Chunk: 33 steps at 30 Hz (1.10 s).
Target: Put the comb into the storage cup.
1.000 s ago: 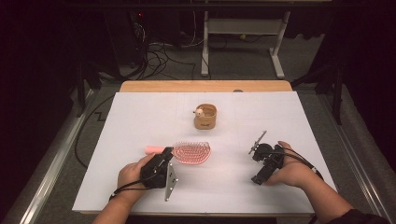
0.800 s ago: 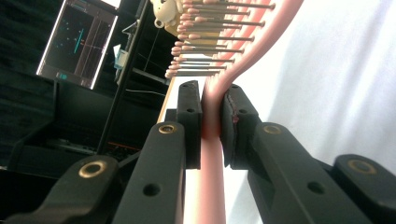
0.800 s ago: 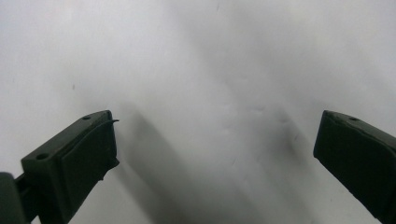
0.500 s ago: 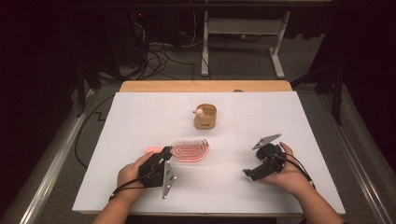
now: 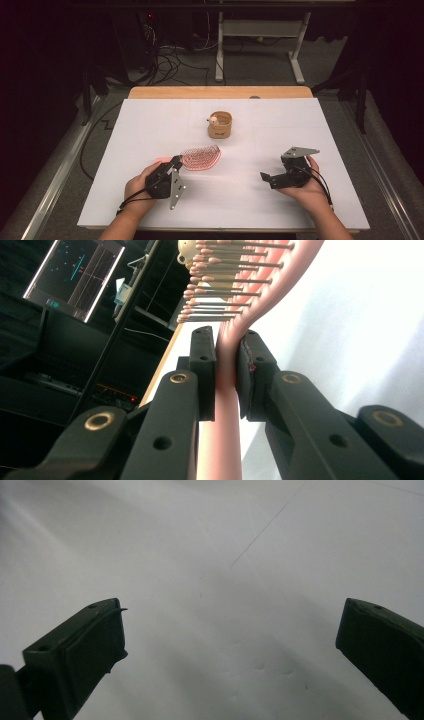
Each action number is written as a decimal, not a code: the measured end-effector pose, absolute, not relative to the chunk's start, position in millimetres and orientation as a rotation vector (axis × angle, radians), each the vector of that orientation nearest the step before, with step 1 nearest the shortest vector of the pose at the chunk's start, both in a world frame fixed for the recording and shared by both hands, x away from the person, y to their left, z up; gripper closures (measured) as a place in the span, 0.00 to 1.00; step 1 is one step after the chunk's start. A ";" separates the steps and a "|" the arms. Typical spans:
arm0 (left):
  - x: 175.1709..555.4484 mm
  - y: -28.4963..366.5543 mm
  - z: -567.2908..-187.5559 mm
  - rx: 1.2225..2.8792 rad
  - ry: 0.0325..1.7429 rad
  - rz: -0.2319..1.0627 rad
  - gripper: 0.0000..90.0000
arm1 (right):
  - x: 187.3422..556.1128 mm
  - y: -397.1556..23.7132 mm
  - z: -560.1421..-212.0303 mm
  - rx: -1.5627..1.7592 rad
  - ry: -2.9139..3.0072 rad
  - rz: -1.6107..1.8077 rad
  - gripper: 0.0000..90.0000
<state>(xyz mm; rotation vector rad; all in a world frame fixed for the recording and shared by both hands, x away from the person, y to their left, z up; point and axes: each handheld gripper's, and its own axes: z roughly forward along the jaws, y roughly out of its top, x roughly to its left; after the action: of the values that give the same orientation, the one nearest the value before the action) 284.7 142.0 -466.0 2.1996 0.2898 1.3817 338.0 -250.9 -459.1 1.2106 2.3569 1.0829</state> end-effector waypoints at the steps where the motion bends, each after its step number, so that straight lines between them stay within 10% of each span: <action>1: 284.9 142.3 -465.8 2.200 0.291 1.377 0.89 | 336.9 -251.5 -459.8 1.214 2.341 1.096 0.00; 33: 289.7 157.5 -456.1 2.101 0.469 1.197 0.89 | 311.9 -263.9 -466.7 1.212 2.083 1.390 0.00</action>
<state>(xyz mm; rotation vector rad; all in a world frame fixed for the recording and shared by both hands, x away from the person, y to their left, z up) 289.7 157.5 -456.1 2.1011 0.4694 1.1975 311.9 -263.9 -466.7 1.2115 2.0827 1.3902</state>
